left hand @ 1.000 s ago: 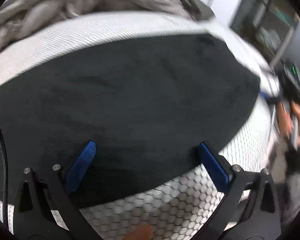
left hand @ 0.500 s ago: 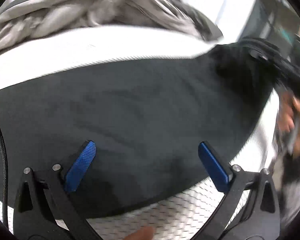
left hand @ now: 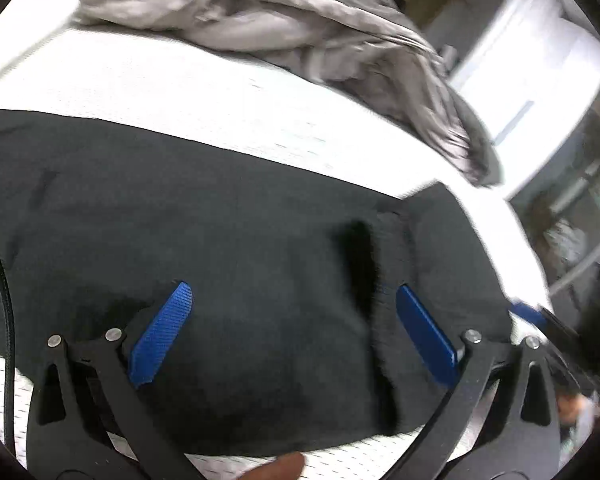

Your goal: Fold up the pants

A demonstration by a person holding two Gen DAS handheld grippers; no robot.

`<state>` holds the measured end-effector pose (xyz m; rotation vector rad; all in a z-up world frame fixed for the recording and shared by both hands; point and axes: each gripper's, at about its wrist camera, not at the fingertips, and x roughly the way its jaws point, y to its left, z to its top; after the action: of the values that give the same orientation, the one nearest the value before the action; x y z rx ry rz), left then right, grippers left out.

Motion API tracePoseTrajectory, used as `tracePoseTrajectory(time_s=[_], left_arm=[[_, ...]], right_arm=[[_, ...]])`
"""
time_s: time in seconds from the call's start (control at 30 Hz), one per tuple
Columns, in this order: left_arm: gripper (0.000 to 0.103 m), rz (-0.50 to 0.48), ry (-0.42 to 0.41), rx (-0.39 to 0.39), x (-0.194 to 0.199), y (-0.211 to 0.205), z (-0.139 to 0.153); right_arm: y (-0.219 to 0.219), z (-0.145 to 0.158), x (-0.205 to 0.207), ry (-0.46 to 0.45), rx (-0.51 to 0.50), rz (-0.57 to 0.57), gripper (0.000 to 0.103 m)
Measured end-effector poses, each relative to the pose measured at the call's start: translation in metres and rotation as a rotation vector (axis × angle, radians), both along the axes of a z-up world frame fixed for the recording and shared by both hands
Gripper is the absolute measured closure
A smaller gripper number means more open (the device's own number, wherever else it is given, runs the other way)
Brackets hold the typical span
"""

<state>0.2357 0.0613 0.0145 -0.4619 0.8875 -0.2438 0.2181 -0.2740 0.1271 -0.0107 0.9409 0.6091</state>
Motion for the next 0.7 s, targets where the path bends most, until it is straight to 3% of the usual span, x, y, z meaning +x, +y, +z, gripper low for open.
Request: tracePoseTrajectory(time_s=[0.07,0.13,0.23,0.3,0.5,0.57,0.63,0.67,0.7], left_arm=[[0.017,-0.082,0.017,-0.046,0.006,-0.013,-0.002],[0.028,-0.146,0.041,-0.065,0.004,-0.030,-0.006],[0.043,-0.251,0.096,-0.105,0.009,-0.049,-0.019],[0.045,-0.294,0.155,-0.147,0.015,-0.058,-0.033],[0.046,-0.227,0.191,-0.254,0.030,-0.062,-0.050],[0.068,-0.178,0.182,-0.240,0.033,-0.064,-0.050],[0.075,-0.134,0.181,-0.235,0.036,-0.066,-0.050],[0.090,-0.108,0.172,-0.231,0.035,-0.065,-0.049],[0.091,-0.087,0.154,-0.225,0.033,-0.063,-0.044]], right_arm=[[-0.016,-0.019,0.010,-0.004,-0.161,-0.130,0.023],[-0.019,-0.053,0.024,0.078,-0.255,-0.151,0.023],[-0.032,-0.071,0.027,0.143,-0.212,-0.166,0.023],[-0.035,-0.067,0.029,0.138,-0.192,-0.164,0.023],[-0.042,-0.067,0.025,0.132,-0.172,-0.145,0.023],[-0.043,-0.068,0.016,0.129,-0.163,-0.141,0.023],[-0.043,-0.068,0.019,0.140,-0.137,-0.145,0.022],[-0.041,-0.072,0.022,0.146,-0.128,-0.149,0.022],[-0.042,-0.072,0.022,0.150,-0.120,-0.157,0.022]])
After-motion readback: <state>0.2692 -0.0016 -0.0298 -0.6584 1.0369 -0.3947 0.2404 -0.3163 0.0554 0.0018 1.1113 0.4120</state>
